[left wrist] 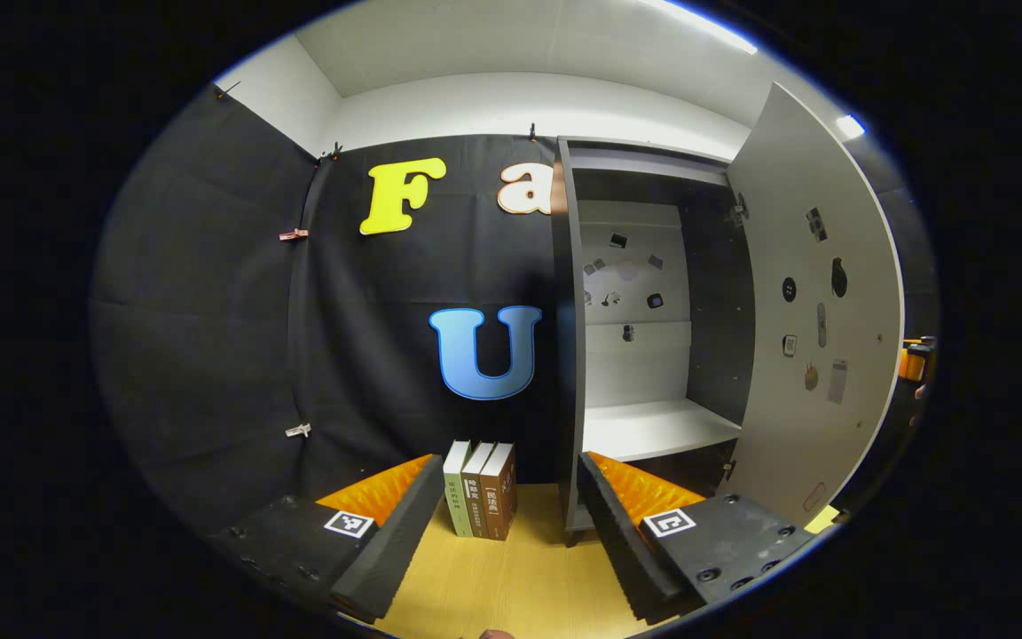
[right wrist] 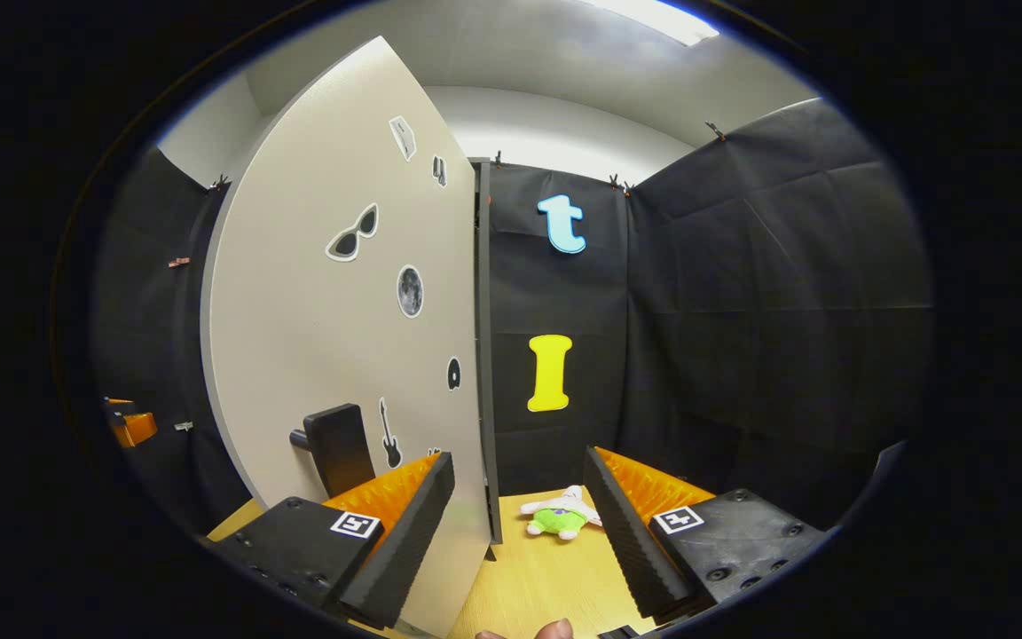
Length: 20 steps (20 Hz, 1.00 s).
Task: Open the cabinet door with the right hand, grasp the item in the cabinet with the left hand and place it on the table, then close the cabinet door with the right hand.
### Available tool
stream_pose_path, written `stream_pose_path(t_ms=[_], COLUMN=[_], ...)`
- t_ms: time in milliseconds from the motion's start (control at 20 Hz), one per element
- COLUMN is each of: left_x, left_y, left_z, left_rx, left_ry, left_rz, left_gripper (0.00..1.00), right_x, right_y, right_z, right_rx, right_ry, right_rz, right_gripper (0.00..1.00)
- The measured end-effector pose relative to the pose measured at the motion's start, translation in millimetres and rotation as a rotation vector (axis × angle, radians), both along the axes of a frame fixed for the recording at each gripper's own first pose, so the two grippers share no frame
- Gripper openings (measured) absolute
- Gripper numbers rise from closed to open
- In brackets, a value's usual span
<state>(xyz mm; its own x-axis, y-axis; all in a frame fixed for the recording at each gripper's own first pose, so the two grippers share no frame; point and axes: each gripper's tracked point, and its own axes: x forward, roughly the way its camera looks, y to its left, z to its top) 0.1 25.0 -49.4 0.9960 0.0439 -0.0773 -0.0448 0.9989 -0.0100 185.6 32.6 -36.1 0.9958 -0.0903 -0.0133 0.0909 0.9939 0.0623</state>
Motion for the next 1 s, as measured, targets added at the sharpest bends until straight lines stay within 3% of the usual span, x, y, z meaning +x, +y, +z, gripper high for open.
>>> stream_pose_path(t_ms=[500, 700, 750, 1000], left_x=[8, 13, 13, 15], left_y=[9, 13, 13, 6], left_z=[2, 3, 4, 9], left_rx=[0.016, 0.02, 0.021, 0.015], left_ry=[-0.001, -0.002, -0.005, -0.018], left_rz=[-0.028, -0.032, -0.034, -0.042], left_gripper=[0.94, 0.93, 0.95, 0.95], right_x=[23, 39, 58, 53], right_y=[77, 125, 151, 150], right_z=[-4, -14, -31, -19], right_rx=[0.004, 0.006, 0.02, 0.026], right_ry=[-0.008, 0.028, 0.047, 0.029], right_rz=[0.096, 0.202, 0.234, 0.259], right_gripper=[0.96, 0.96, 0.96, 0.98])
